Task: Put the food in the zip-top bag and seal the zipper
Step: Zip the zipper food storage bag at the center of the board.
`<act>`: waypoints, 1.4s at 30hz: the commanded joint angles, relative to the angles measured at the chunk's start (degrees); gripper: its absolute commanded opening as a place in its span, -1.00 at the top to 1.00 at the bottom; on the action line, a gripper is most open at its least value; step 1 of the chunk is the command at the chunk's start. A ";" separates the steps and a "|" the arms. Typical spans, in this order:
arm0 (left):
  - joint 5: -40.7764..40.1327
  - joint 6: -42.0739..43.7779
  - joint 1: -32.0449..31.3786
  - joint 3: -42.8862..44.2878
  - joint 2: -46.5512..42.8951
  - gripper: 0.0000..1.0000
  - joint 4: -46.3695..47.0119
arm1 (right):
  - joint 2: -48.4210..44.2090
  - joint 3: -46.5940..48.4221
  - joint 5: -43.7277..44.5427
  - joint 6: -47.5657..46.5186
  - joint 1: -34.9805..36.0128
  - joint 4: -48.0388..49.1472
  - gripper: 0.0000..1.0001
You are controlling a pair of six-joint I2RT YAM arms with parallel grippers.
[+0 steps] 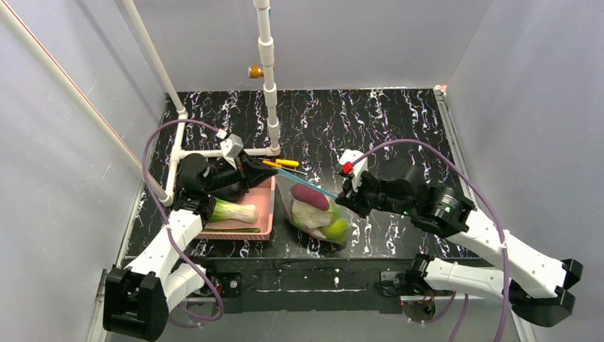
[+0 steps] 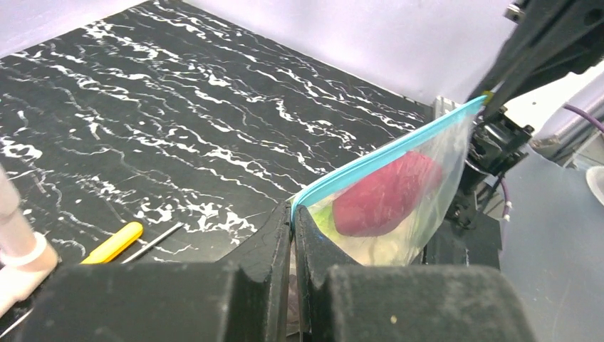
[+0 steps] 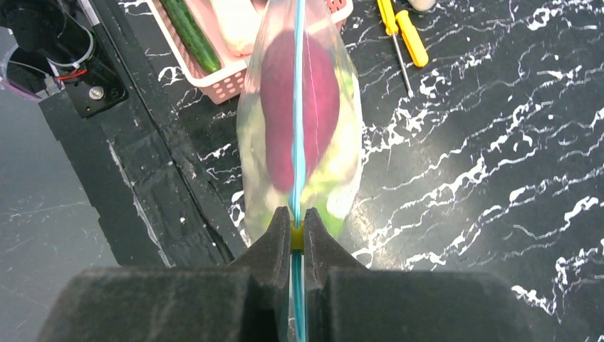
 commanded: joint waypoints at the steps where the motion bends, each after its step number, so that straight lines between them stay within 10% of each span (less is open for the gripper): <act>1: -6.43 1.55 4.86 2.06 -0.63 1.00 1.32 | -4.86 -0.40 2.43 3.28 -0.12 -8.88 0.97; 15: -5.89 4.13 6.75 2.14 -1.12 1.00 -1.04 | -10.91 -2.29 3.37 6.43 -0.12 -12.45 0.97; 22: -3.06 -0.62 6.67 0.46 -0.72 1.00 5.45 | -2.33 3.14 0.78 3.75 -0.12 -9.68 -0.40; 28: -2.16 -1.54 5.59 0.48 -0.50 1.00 6.31 | 9.40 11.62 -1.40 2.57 -0.05 -8.17 -0.83; 34: -1.67 -1.72 5.05 0.57 -0.75 1.00 6.51 | 18.59 17.98 -1.91 0.40 0.01 -4.41 -0.87; 42: -1.36 -1.92 4.66 0.75 -0.89 1.00 6.41 | 26.76 22.41 -4.54 0.81 -0.12 -2.77 -0.29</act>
